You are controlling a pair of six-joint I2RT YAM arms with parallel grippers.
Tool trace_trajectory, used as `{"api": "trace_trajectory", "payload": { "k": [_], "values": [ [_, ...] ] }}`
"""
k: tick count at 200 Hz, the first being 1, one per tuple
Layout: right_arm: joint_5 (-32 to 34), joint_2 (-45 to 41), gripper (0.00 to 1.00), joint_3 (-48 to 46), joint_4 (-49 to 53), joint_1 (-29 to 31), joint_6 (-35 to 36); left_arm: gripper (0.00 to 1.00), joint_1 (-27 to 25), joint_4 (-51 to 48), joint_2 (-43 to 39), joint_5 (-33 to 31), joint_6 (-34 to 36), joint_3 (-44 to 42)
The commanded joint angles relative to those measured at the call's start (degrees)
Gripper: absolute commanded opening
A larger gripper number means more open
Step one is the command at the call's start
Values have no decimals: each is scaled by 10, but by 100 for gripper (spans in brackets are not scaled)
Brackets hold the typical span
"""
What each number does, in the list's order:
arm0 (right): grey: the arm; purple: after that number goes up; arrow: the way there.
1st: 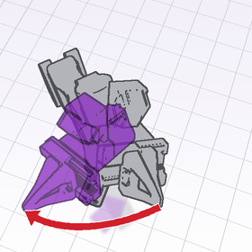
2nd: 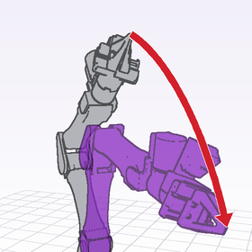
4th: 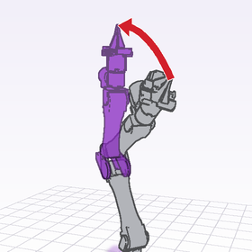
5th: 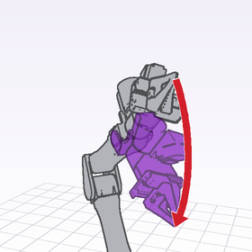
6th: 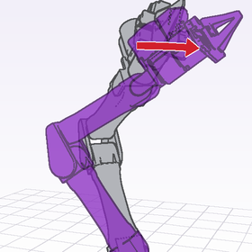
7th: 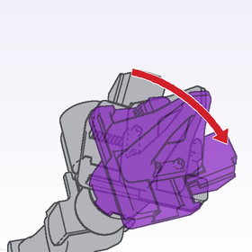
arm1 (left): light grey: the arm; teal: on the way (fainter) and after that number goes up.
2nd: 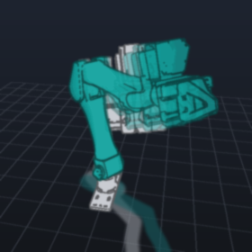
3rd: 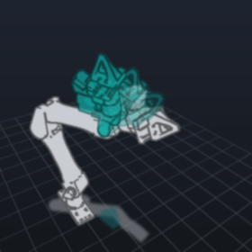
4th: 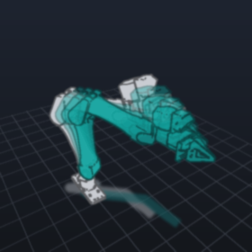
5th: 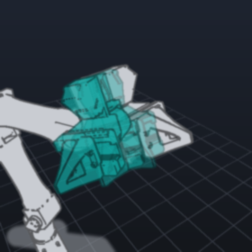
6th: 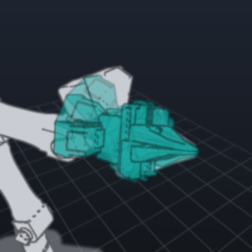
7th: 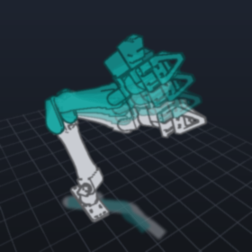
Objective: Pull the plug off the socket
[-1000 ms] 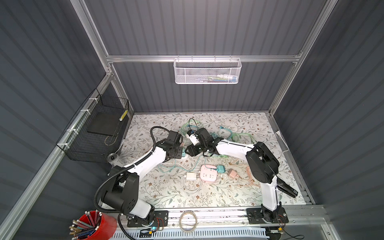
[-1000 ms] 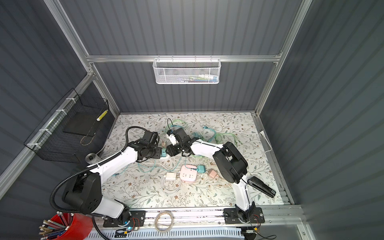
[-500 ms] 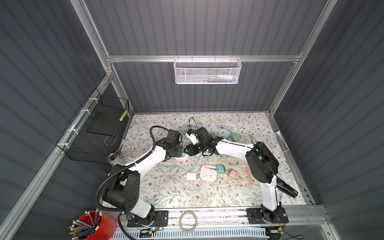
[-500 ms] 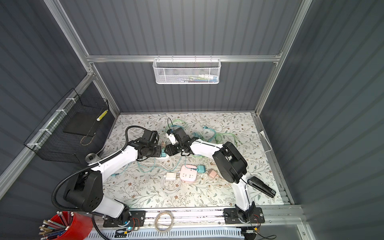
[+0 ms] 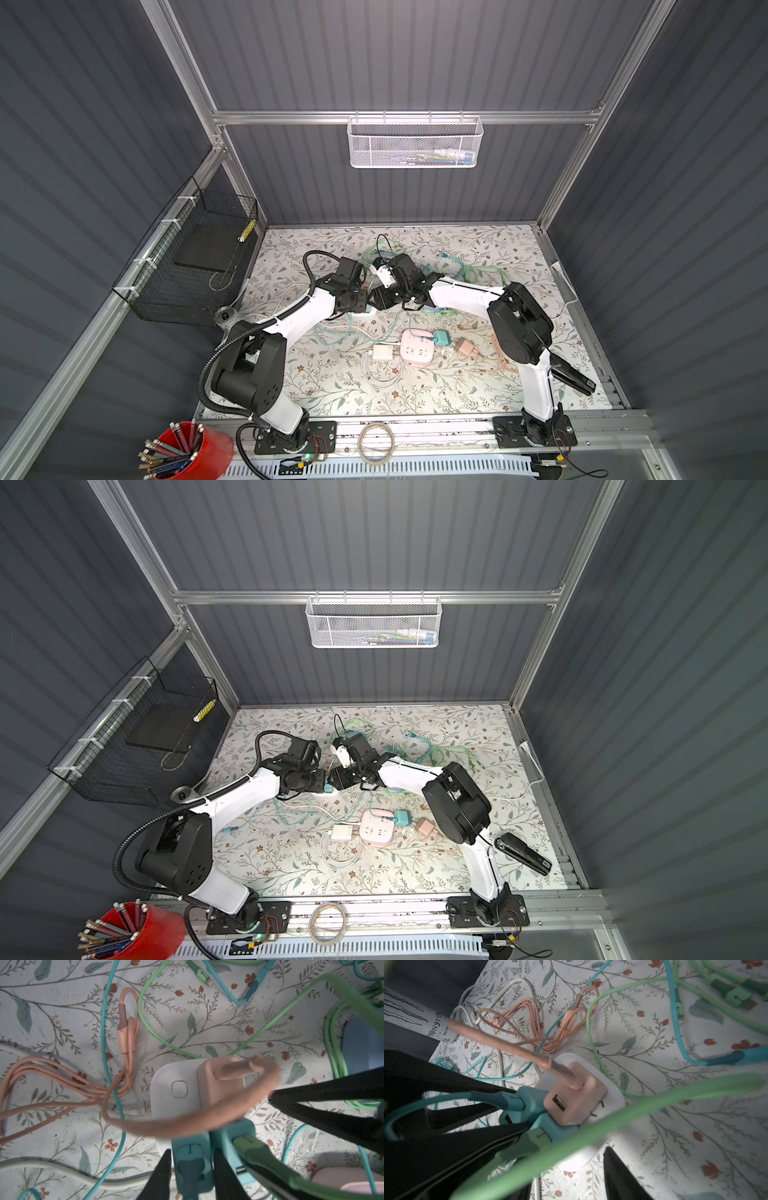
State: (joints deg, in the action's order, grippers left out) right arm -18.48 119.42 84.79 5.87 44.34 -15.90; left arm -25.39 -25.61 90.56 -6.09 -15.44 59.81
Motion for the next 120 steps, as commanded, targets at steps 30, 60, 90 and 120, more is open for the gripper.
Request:
{"api": "trace_trajectory", "payload": {
  "k": [30, 60, 90, 120],
  "values": [
    [-2, 23, 54, 17, 33, 1, 3, 25, 4, -1, 12, 18, 3, 17],
    [-2, 29, 53, 22, 43, 1, 3, 15, 4, 6, 1, 28, 1, 21],
    [-1, 34, 50, 26, 61, 2, 3, 12, 5, 7, -6, 36, -2, 25],
    [-2, 40, 46, 27, 76, 2, 7, 10, 4, 14, -15, 36, -6, 26]
  ]
}}
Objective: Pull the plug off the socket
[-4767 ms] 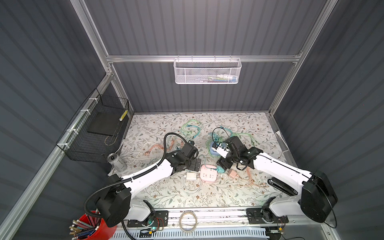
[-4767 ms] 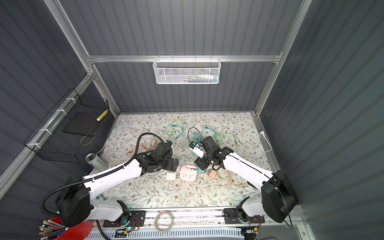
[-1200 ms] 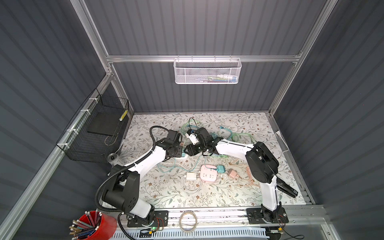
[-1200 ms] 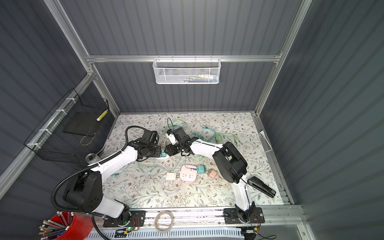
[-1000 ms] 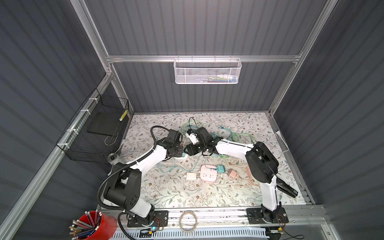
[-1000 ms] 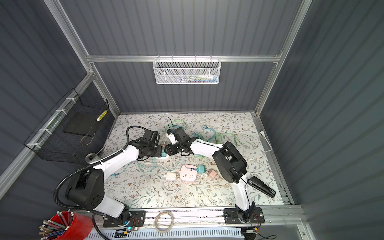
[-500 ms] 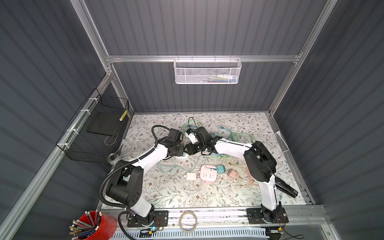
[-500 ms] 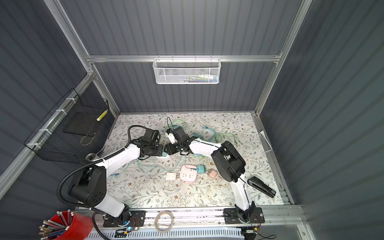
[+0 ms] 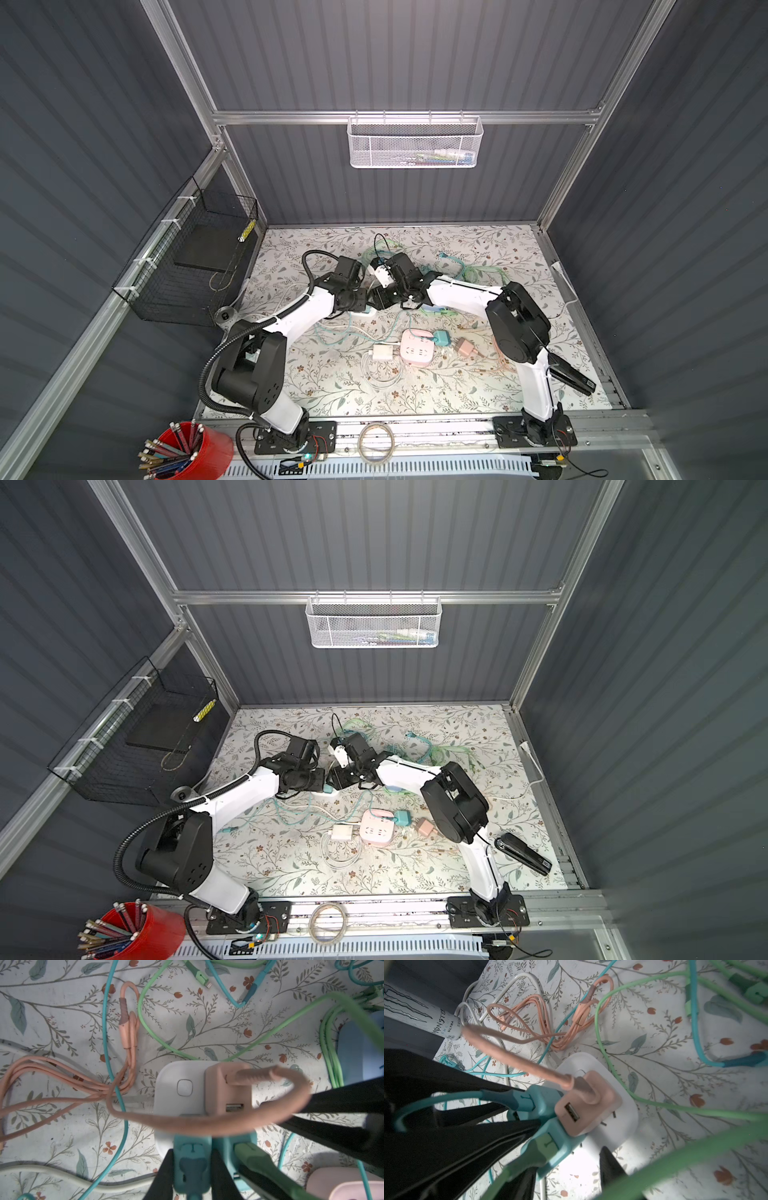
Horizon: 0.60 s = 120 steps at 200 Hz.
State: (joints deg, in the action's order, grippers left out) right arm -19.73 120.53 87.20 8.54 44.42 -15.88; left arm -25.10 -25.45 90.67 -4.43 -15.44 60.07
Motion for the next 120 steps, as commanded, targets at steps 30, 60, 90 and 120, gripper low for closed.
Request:
{"api": "trace_trajectory", "payload": {
  "k": [30, 60, 90, 120],
  "values": [
    [10, 35, 46, 3, 56, 3, 8, 7, 1, 23, -25, 22, -13, 27],
    [10, 40, 44, 4, 66, 4, 9, 6, 1, 26, -32, 28, -17, 32],
    [11, 43, 42, 3, 72, 4, 12, 5, 2, 26, -41, 22, -17, 32],
    [16, 45, 41, 1, 79, 5, 14, 5, 1, 25, -55, 14, -18, 34]
  ]
}}
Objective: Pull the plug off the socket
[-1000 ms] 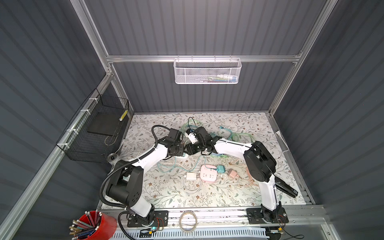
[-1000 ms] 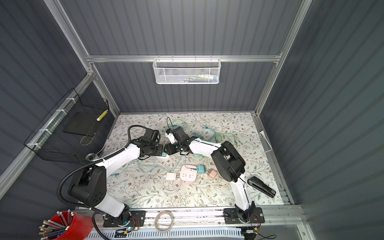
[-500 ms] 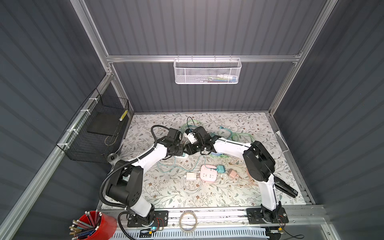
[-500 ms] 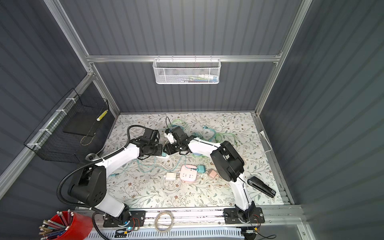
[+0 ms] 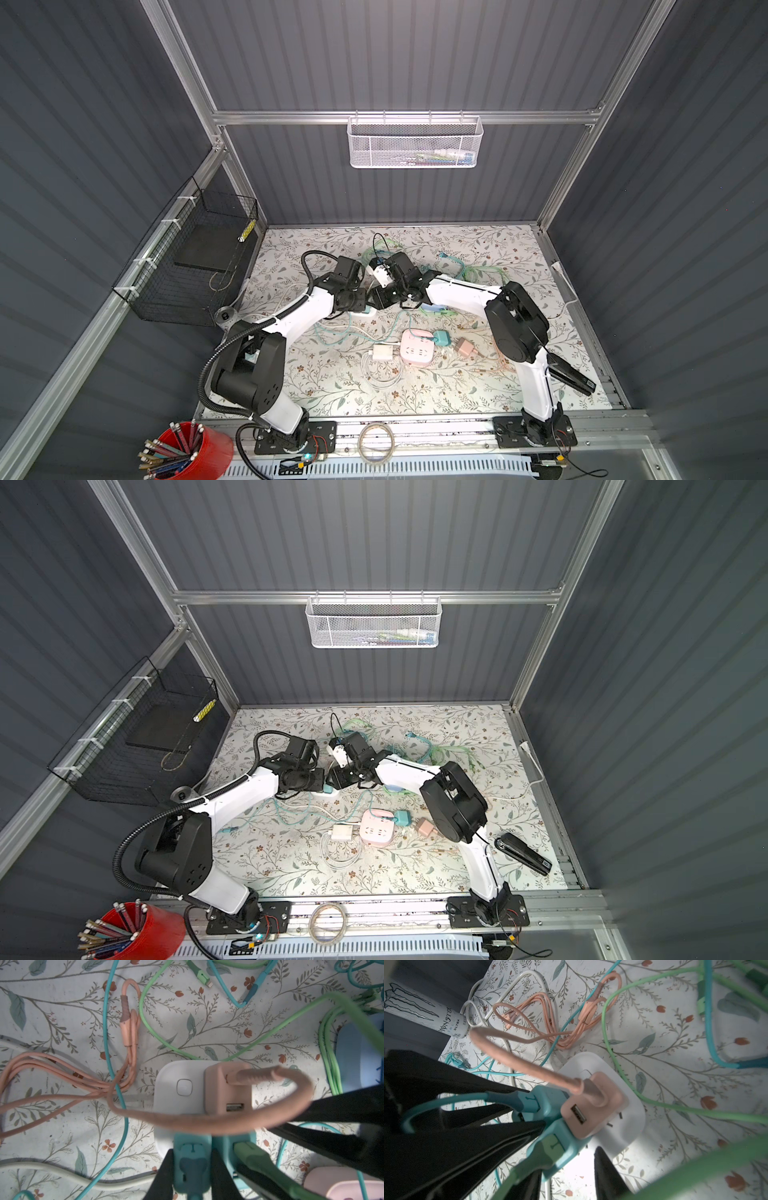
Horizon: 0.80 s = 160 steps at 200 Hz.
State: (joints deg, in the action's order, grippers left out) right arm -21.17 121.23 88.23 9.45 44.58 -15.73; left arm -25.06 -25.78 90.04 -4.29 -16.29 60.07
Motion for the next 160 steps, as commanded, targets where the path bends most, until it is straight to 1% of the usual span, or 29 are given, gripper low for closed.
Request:
{"api": "trace_trajectory", "payload": {
  "k": [1, 29, 63, 94, 128, 160],
  "values": [
    [30, 39, 41, -9, 70, 3, 13, 5, 0, 28, -49, 12, -9, 34],
    [35, 39, 40, -13, 74, 3, 16, 4, 0, 22, -54, 4, -7, 43],
    [39, 42, 40, -12, 82, 3, 19, 4, 0, 26, -49, 9, -12, 37],
    [44, 51, 39, 2, 99, 3, 26, 3, 0, 46, -38, 36, -22, 29],
    [50, 63, 38, 17, 114, 6, 30, 3, -18, 57, -28, 44, -23, 26],
    [54, 72, 37, 21, 125, 8, 34, 3, -24, 56, -33, 33, -17, 33]
  ]
}}
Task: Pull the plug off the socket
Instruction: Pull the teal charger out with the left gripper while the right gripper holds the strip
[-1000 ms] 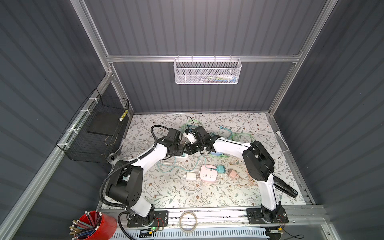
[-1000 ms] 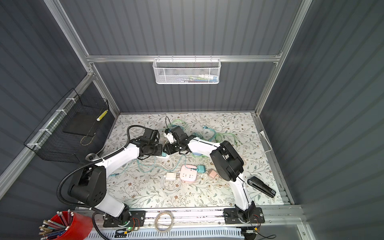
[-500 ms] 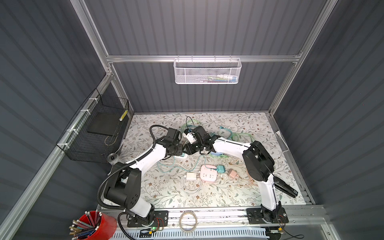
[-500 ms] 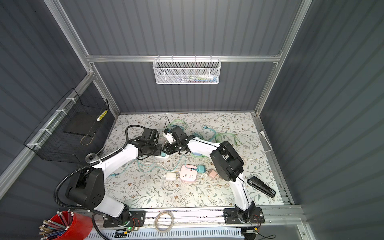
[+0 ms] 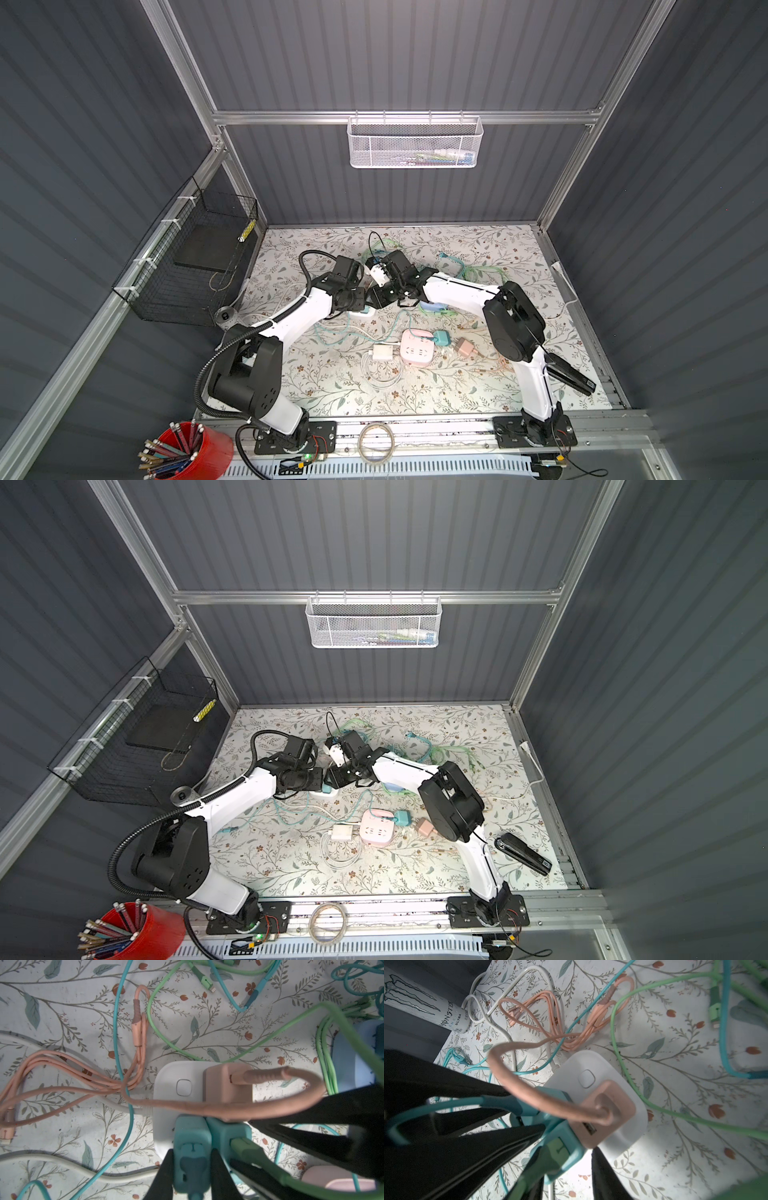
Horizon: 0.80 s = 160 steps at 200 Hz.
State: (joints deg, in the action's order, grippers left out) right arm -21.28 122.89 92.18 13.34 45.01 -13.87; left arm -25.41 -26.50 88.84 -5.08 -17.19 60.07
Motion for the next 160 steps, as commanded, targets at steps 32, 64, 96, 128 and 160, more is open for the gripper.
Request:
{"api": "trace_trajectory", "payload": {
  "k": [32, 64, 96, 128, 160],
  "values": [
    [58, 63, 36, -12, 103, 4, 20, 2, -29, 75, -39, 36, 6, 32],
    [63, 70, 35, -11, 113, 5, 23, 2, -29, 73, -49, 41, 4, 31],
    [66, 68, 32, -22, 114, 5, 26, 2, -29, 74, -60, 40, 1, 22],
    [69, 69, 32, -26, 113, 6, 28, 2, -25, 67, -68, 28, 0, 27],
    [73, 61, 33, -37, 103, 5, 24, 2, -25, 42, -58, 27, 9, 33]
  ]
}}
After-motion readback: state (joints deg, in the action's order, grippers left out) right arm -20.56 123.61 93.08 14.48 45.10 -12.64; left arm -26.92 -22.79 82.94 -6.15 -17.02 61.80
